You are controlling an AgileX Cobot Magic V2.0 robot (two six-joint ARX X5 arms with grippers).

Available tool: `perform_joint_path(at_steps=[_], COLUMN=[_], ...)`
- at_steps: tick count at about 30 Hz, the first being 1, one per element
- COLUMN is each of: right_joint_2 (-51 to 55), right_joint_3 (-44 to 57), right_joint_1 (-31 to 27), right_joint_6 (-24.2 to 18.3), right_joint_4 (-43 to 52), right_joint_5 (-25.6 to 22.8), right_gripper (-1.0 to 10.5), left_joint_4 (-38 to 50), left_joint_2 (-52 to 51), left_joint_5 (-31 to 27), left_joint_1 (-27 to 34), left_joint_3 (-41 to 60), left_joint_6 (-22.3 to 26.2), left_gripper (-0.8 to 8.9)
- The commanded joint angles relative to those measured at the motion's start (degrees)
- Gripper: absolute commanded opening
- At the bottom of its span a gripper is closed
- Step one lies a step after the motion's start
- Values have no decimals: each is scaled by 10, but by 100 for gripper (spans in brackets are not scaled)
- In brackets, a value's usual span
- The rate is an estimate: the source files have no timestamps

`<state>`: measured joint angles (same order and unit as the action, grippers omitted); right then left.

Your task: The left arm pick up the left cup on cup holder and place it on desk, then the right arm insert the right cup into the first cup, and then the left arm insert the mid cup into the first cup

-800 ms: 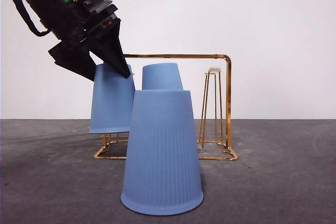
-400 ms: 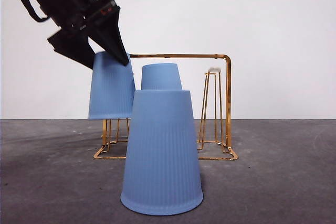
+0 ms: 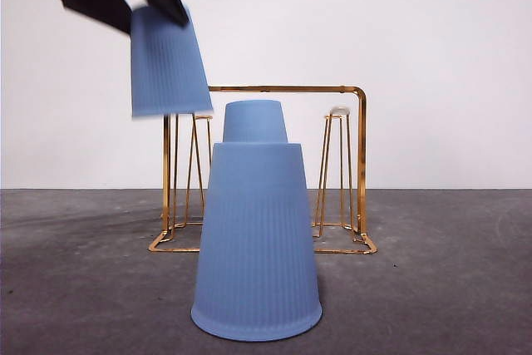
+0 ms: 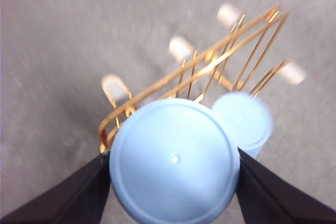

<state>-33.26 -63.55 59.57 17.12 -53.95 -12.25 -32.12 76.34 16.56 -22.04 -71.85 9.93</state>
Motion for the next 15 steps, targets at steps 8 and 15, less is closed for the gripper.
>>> perform_joint_path(at_steps=[8, 15], right_joint_2=[-3, -3], right_joint_3=[-10, -10], right_joint_1=[6, 6], right_joint_6=[12, 12], right_joint_4=[3, 2], right_joint_5=[-3, -3], right_gripper=[455, 455], left_joint_4=[-70, -157], left_joint_2=[-146, -226], left_joint_5=[5, 71], left_joint_1=[-15, -81], left_joint_3=[-16, -16], left_joint_6=[-30, -81], left_gripper=[278, 278])
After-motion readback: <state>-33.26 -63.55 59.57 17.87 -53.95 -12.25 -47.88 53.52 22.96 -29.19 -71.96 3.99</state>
